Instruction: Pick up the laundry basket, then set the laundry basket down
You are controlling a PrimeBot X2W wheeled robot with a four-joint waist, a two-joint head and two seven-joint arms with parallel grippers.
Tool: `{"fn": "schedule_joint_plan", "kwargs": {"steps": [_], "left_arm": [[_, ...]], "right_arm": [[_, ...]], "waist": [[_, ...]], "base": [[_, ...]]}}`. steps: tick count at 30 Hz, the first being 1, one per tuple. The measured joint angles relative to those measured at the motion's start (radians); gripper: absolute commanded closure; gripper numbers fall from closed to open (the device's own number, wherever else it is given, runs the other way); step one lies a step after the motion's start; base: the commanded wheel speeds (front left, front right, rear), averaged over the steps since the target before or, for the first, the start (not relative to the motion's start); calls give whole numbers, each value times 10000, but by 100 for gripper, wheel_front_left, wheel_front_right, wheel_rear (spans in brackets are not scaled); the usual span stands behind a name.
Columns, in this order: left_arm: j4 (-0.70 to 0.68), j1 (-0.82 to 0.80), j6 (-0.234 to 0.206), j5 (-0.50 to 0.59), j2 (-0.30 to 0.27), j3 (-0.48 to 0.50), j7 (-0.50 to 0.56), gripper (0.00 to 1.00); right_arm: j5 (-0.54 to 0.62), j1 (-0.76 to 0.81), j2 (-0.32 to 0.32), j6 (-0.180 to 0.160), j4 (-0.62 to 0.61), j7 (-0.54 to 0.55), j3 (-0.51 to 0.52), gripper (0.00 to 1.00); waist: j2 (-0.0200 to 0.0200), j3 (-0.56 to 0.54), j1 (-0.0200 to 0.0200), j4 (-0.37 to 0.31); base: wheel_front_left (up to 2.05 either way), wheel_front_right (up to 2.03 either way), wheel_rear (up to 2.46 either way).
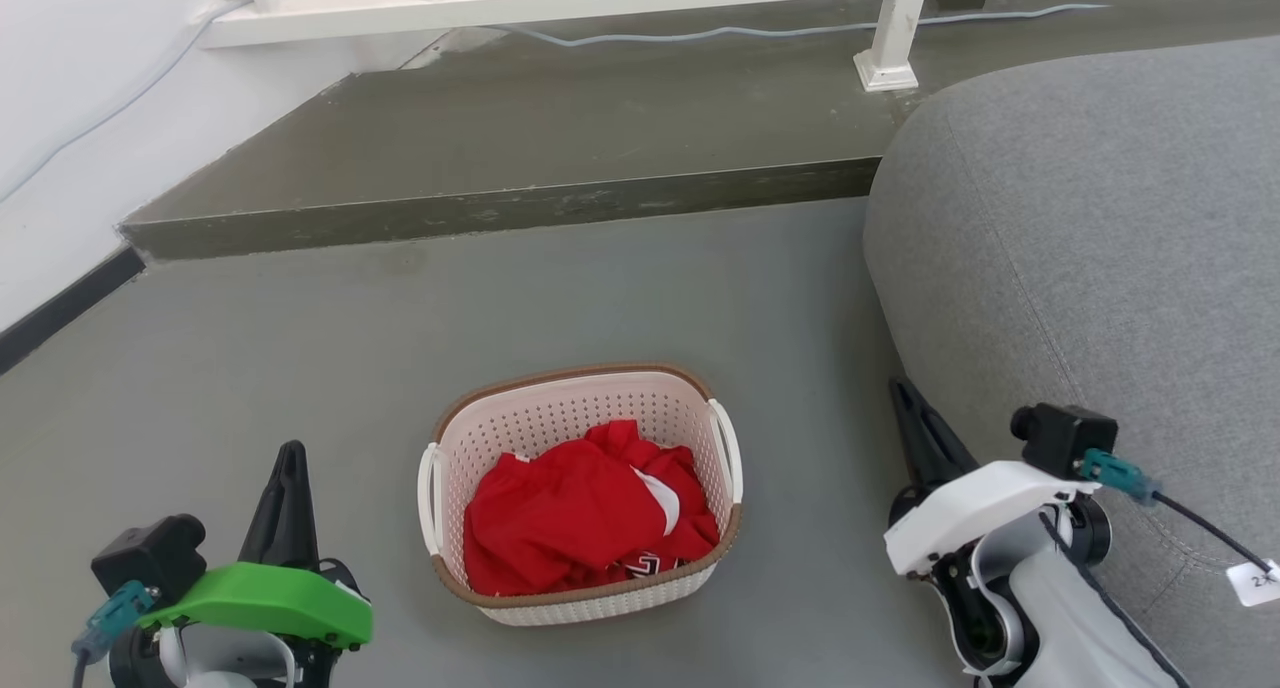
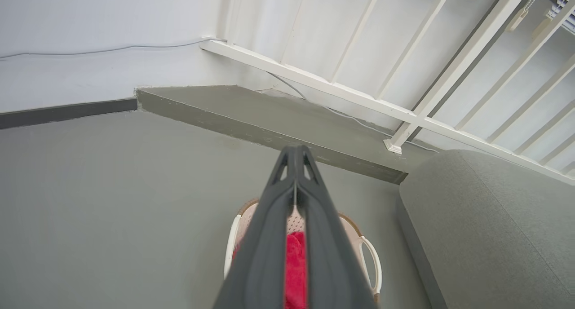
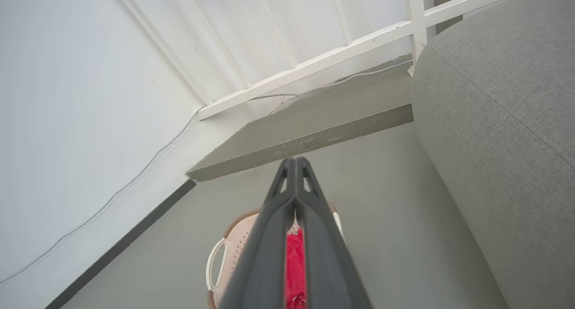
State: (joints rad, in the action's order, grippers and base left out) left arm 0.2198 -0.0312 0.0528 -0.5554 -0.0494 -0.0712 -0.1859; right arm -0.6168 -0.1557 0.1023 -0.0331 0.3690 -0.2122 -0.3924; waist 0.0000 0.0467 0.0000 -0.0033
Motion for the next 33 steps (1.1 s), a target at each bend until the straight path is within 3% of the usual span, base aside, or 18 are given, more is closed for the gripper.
{"fn": "schedule_joint_plan", "kwargs": {"steps": [33], "left_arm": [[259, -35, 259, -3847, 29, 642, 1227, 100]], "right_arm": [[-3812, 220, -107, 589, -320, 1164, 1887, 100]], "waist": [[0, -169, 0, 20]], "base": [[0, 0, 0]]}}
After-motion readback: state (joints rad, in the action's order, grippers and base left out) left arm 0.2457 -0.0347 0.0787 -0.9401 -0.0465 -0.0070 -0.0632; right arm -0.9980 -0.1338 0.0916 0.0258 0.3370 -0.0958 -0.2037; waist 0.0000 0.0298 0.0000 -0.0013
